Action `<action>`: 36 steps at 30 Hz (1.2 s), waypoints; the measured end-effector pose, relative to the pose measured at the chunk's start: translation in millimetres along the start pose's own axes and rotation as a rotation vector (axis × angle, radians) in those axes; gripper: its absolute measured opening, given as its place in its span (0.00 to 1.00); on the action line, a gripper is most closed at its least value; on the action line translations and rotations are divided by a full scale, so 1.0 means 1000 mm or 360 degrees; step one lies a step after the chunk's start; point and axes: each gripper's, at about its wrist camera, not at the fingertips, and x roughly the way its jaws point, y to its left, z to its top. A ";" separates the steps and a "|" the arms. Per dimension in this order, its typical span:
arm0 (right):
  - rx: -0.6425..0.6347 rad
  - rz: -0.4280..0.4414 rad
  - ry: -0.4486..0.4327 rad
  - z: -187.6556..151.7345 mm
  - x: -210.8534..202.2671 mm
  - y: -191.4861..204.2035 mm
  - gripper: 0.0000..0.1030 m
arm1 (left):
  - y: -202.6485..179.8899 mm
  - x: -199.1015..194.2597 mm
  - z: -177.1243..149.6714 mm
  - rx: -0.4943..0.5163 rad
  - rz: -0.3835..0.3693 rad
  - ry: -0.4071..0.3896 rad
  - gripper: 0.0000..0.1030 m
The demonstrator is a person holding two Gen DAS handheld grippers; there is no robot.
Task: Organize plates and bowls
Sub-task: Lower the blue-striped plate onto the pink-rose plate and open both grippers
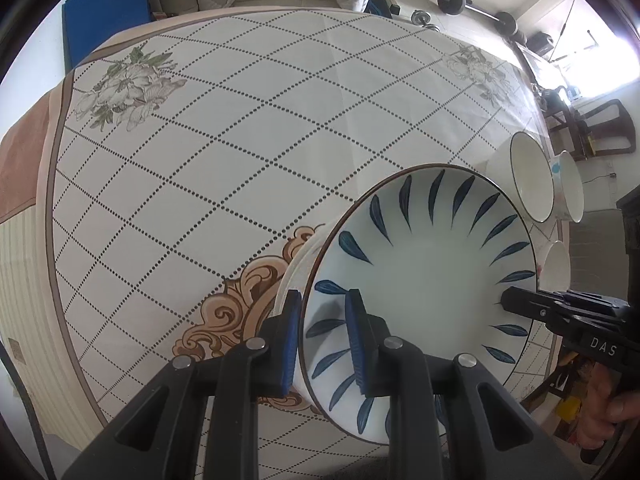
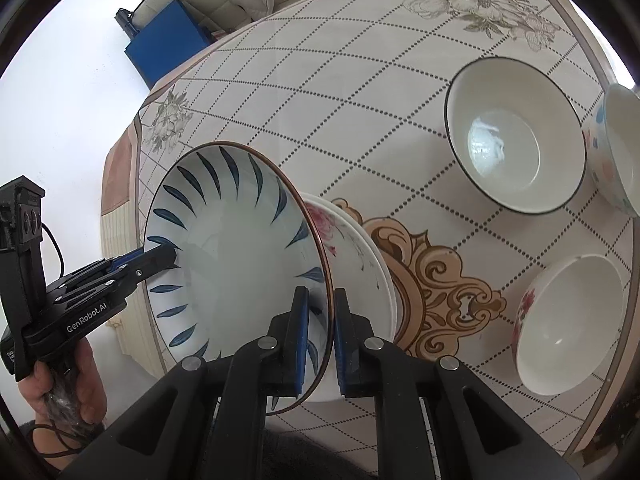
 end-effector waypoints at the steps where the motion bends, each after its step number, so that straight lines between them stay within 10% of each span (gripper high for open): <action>1: 0.0006 -0.0001 0.0012 -0.005 0.005 -0.003 0.13 | 0.000 0.006 -0.003 0.0001 0.0002 0.0018 0.19; 36: 0.0140 -0.0045 0.0193 -0.007 0.068 -0.030 0.18 | -0.002 0.070 -0.006 -0.0033 0.0095 0.0279 0.23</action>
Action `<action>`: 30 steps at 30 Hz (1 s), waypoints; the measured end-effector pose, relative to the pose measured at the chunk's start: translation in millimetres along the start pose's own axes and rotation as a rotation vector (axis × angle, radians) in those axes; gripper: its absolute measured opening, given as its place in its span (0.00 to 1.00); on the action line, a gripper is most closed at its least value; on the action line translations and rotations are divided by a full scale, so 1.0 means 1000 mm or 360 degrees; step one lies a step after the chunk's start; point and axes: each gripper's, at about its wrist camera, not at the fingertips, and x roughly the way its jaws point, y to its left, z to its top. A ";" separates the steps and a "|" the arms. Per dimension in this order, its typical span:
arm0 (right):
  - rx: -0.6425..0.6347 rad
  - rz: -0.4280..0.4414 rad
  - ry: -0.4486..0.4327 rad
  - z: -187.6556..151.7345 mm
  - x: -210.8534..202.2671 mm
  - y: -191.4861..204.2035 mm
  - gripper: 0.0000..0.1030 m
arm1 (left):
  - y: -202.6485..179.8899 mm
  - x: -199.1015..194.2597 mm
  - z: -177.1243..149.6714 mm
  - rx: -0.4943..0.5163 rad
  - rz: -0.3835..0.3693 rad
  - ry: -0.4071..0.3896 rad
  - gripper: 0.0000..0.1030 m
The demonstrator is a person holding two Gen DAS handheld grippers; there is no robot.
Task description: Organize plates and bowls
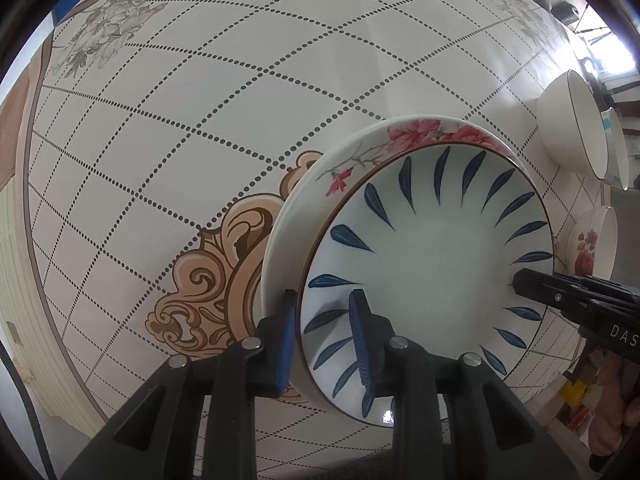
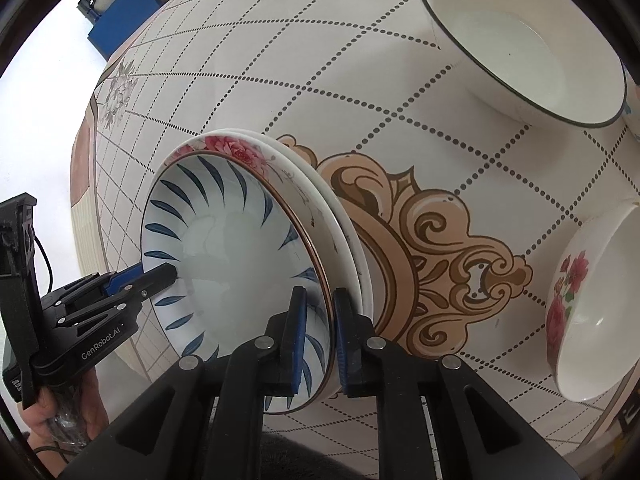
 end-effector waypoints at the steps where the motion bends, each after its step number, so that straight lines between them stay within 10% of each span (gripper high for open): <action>1: 0.0021 0.0022 0.0022 0.001 0.001 -0.001 0.23 | 0.001 0.001 0.001 -0.0013 -0.0007 0.0011 0.23; 19: -0.0067 -0.0131 0.0015 -0.011 -0.014 0.033 0.64 | -0.005 -0.019 -0.012 -0.0022 0.0085 -0.0045 0.29; 30: -0.0217 -0.0440 -0.0165 -0.037 -0.044 0.054 0.66 | -0.024 -0.067 -0.039 -0.0023 0.0167 -0.0264 0.85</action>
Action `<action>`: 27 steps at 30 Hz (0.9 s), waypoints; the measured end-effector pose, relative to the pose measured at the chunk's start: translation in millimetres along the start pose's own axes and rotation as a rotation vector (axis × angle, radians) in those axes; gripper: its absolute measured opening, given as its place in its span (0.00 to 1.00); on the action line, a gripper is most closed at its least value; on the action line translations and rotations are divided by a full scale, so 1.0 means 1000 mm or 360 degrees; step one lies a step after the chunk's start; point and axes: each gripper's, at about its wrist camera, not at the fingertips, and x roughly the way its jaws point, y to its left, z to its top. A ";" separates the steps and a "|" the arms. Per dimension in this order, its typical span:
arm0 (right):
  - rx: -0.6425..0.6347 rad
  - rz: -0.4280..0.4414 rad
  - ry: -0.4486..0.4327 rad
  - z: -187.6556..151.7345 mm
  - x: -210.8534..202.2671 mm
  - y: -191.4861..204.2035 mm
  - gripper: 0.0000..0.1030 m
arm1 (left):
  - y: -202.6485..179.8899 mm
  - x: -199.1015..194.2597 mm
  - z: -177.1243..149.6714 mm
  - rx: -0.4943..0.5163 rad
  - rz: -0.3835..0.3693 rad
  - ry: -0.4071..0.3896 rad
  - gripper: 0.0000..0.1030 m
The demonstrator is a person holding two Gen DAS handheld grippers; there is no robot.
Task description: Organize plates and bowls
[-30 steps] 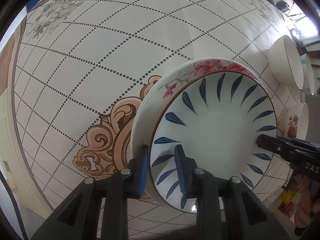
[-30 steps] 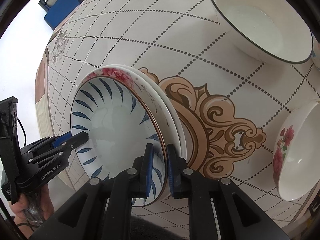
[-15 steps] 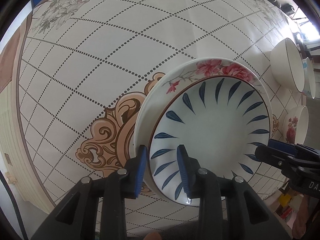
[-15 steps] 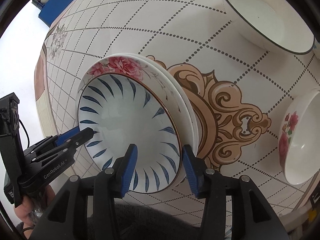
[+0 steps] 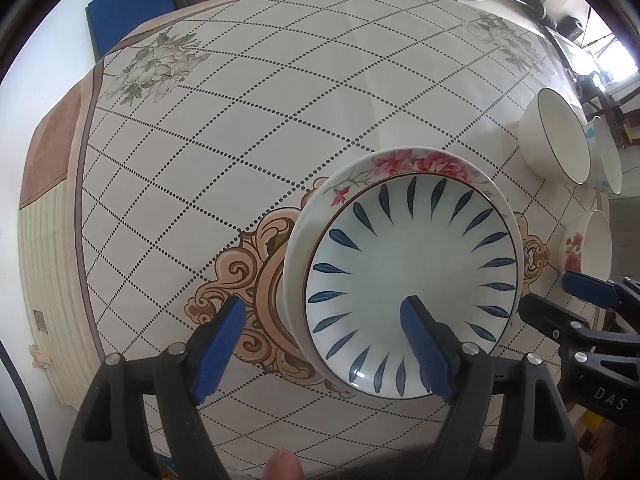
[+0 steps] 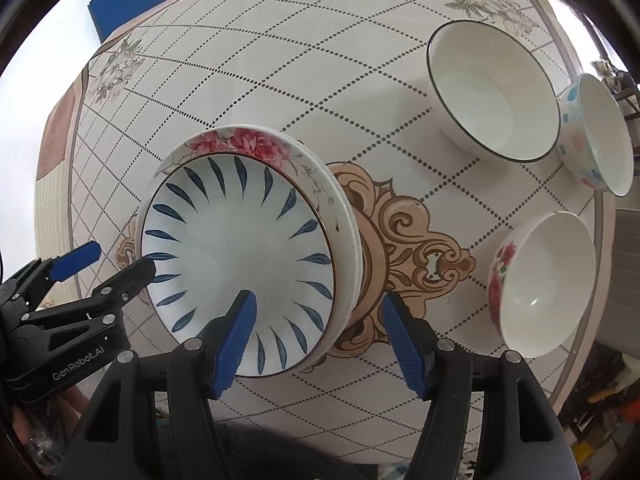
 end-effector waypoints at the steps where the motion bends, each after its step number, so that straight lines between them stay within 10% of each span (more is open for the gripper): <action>1: -0.0017 -0.0015 -0.0014 -0.003 -0.004 0.002 0.69 | 0.000 -0.005 -0.002 -0.0007 0.0001 -0.0018 0.89; 7: -0.0089 -0.0050 -0.0178 -0.024 -0.045 0.010 0.96 | 0.000 -0.039 -0.013 -0.0057 0.0051 -0.0173 0.90; 27: -0.0058 -0.0166 -0.0624 -0.127 -0.165 0.038 0.97 | 0.010 -0.149 -0.092 -0.0071 0.0110 -0.0551 1.00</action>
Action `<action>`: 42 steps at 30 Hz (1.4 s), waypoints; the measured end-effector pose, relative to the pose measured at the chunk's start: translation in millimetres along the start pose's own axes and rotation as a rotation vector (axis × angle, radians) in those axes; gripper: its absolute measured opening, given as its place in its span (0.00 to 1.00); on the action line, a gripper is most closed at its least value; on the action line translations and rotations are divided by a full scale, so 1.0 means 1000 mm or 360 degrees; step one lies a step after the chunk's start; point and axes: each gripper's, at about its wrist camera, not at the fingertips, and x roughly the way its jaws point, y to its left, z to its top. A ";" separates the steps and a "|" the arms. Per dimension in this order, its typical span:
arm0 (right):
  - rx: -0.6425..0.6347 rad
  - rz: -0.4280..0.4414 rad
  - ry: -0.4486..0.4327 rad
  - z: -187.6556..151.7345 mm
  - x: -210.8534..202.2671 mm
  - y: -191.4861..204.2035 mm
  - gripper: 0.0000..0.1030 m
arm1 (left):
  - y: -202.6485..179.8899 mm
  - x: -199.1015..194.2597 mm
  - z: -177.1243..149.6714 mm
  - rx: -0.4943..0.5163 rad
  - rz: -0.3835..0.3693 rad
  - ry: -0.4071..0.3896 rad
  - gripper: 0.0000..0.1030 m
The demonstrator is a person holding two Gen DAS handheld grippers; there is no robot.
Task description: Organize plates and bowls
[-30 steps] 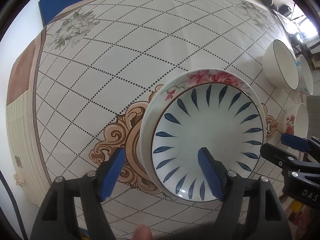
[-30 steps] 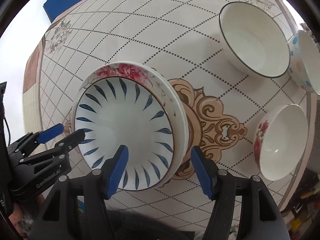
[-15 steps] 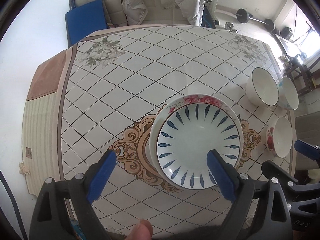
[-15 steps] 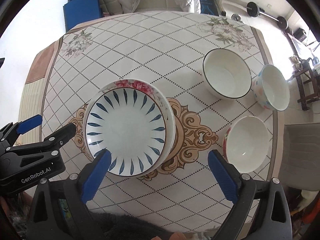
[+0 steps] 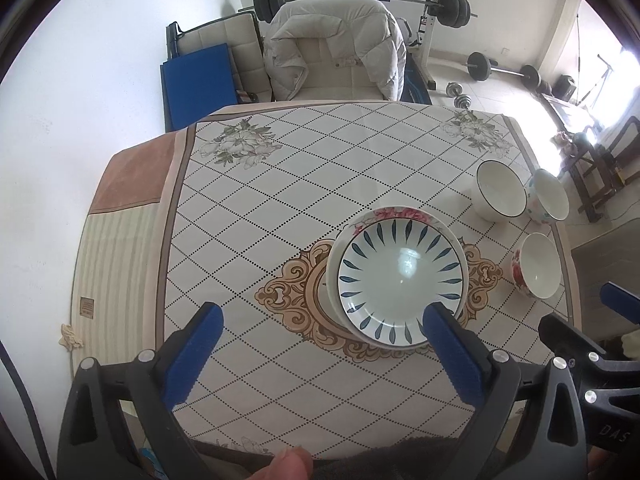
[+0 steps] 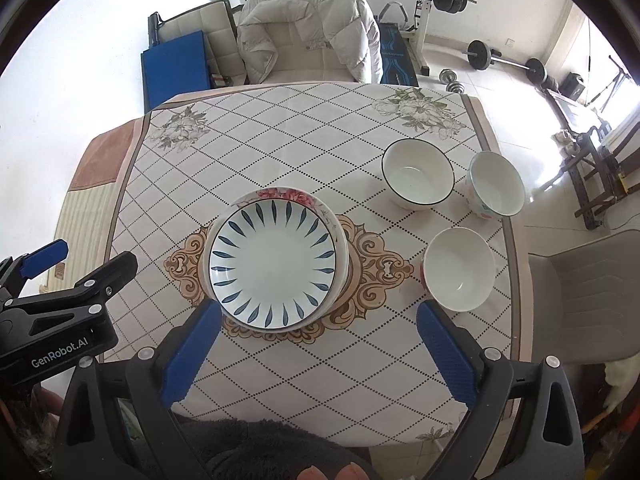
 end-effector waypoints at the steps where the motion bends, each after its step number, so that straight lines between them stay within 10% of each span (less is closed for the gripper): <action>1: 0.0008 -0.0013 -0.0016 -0.004 -0.006 0.002 0.97 | 0.002 -0.004 -0.003 -0.0002 -0.0005 -0.0012 1.00; 18: 0.0093 0.0072 -0.0106 -0.044 -0.046 -0.001 1.00 | -0.012 -0.037 -0.030 0.0025 -0.0005 -0.0069 1.00; 33: 0.0612 0.0281 0.0111 -0.007 0.043 -0.245 1.00 | -0.187 0.082 0.050 0.0126 -0.0275 0.0342 1.00; 42: 0.0555 0.0303 0.0437 0.011 0.156 -0.310 1.00 | -0.272 0.172 0.056 0.0263 -0.0288 0.0598 0.88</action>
